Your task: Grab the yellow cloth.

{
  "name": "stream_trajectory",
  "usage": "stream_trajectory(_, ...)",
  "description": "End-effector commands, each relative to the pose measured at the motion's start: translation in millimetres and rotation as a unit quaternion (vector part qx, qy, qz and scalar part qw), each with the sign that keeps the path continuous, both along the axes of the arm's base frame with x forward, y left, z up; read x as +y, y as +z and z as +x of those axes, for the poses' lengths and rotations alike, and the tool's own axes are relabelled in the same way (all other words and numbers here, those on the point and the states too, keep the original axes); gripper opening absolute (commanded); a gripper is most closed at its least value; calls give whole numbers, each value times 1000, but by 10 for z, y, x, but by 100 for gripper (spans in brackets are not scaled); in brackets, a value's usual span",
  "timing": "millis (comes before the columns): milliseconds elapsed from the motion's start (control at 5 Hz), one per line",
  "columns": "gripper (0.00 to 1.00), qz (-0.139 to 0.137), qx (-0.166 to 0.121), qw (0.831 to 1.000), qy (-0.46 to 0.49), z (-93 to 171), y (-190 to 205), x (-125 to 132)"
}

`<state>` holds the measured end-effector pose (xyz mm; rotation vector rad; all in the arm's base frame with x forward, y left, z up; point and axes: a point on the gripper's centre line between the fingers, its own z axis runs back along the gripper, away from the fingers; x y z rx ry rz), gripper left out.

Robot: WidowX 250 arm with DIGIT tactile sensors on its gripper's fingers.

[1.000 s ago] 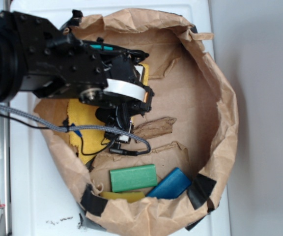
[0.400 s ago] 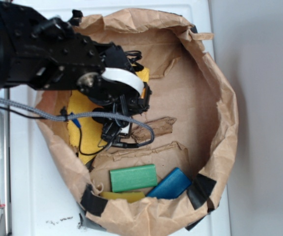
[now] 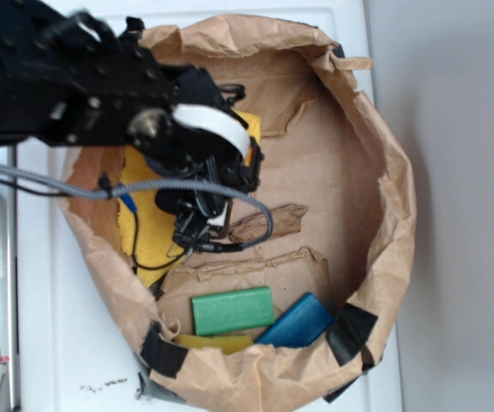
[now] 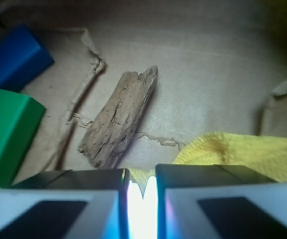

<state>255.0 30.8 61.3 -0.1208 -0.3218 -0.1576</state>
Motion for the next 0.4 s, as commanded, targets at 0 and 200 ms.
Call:
stream_trajectory(0,0,-37,-13,999,9,76,627,98)
stream_trajectory(200,0,-43,-9,999,7,66,695,104)
